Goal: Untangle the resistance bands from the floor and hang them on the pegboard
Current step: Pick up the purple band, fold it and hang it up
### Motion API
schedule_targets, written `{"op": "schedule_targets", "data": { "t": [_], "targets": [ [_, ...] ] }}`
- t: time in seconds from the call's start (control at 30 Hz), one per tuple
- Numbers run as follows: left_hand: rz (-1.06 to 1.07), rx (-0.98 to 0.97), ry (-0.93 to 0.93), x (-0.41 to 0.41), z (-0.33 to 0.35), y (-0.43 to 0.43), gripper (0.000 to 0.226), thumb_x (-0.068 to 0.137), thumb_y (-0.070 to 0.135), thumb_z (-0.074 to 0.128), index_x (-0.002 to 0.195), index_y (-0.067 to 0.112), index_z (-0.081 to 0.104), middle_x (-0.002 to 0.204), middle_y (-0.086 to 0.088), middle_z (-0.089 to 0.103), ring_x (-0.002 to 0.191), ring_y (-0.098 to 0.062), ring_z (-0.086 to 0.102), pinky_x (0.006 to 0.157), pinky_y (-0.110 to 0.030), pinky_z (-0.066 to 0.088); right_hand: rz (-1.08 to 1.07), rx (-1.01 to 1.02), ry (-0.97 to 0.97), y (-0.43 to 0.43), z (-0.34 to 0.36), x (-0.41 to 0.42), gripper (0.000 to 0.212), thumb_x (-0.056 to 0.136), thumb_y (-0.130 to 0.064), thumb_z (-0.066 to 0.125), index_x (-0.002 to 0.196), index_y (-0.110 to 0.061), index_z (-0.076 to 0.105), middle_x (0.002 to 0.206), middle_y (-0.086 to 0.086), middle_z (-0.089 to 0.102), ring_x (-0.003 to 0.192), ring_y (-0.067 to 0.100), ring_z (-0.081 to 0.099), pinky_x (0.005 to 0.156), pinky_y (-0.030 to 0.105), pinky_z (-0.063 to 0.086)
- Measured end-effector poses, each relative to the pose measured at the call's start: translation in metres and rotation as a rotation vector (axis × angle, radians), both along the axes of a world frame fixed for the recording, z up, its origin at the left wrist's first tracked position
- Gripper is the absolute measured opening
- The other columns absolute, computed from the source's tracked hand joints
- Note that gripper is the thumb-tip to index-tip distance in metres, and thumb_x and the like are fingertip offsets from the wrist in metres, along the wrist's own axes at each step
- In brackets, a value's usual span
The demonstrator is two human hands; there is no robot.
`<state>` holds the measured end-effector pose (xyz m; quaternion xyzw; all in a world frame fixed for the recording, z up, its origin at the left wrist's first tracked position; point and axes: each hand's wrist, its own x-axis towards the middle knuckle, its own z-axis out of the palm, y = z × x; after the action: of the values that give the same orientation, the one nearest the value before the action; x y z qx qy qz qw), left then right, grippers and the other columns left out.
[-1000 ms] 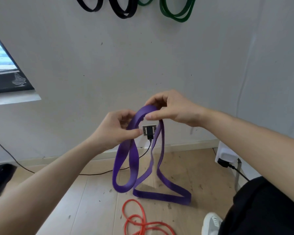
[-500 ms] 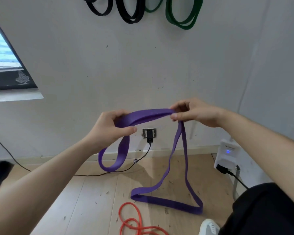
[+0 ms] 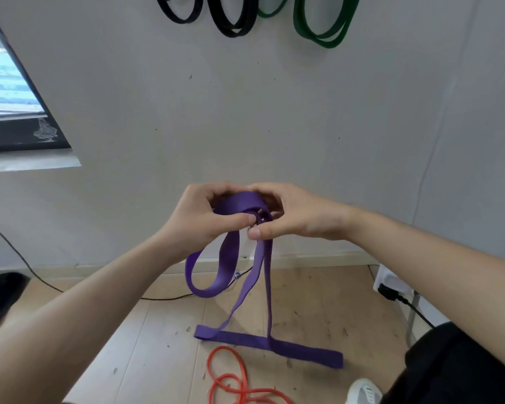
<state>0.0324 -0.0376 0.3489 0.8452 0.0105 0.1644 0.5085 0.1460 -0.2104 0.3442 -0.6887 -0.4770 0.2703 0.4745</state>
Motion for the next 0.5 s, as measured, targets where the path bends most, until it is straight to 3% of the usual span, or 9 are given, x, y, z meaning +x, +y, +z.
{"op": "schedule_targets", "data": {
  "t": [0.1, 0.23, 0.37, 0.5],
  "targets": [
    [-0.001, -0.010, 0.001, -0.001, -0.002, 0.003, 0.029, 0.077, 0.010, 0.086, 0.101, 0.021, 0.076, 0.088, 0.003, 0.078, 0.080, -0.011, 0.073, 0.069, -0.021, 0.057, -0.031, 0.007, -0.112, 0.004, 0.000, -0.003, 0.047, 0.085, -0.012, 0.077, 0.127, -0.008, 0.057, 0.113, 0.015, 0.068, 0.106, 0.031, 0.065, 0.094, 0.048, 0.052],
    [0.010, -0.079, 0.014, -0.002, -0.004, 0.009, 0.030, 0.078, 0.011, 0.084, 0.105, 0.019, 0.073, 0.090, 0.004, 0.079, 0.078, -0.008, 0.073, 0.068, -0.018, 0.055, -0.106, 0.052, -0.180, 0.002, 0.005, 0.001, 0.050, 0.085, -0.017, 0.077, 0.131, -0.013, 0.058, 0.103, 0.008, 0.073, 0.093, 0.017, 0.071, 0.084, 0.028, 0.057],
    [-0.011, -0.104, 0.062, 0.000, -0.012, 0.019, 0.034, 0.078, 0.009, 0.084, 0.109, 0.015, 0.073, 0.094, 0.001, 0.079, 0.082, -0.011, 0.073, 0.072, -0.021, 0.057, -0.157, 0.115, -0.259, 0.000, 0.010, 0.002, 0.036, 0.087, -0.012, 0.075, 0.122, -0.009, 0.067, 0.104, -0.004, 0.072, 0.091, -0.002, 0.066, 0.079, 0.012, 0.047],
    [-0.046, -0.087, 0.187, 0.003, -0.032, 0.035, 0.034, 0.078, -0.002, 0.082, 0.109, 0.010, 0.073, 0.097, -0.005, 0.079, 0.086, -0.015, 0.075, 0.082, -0.025, 0.058, -0.230, 0.172, -0.266, -0.008, 0.017, 0.008, 0.029, 0.088, -0.010, 0.073, 0.118, -0.010, 0.070, 0.099, -0.008, 0.071, 0.084, -0.003, 0.066, 0.080, 0.014, 0.050]
  ]
}}
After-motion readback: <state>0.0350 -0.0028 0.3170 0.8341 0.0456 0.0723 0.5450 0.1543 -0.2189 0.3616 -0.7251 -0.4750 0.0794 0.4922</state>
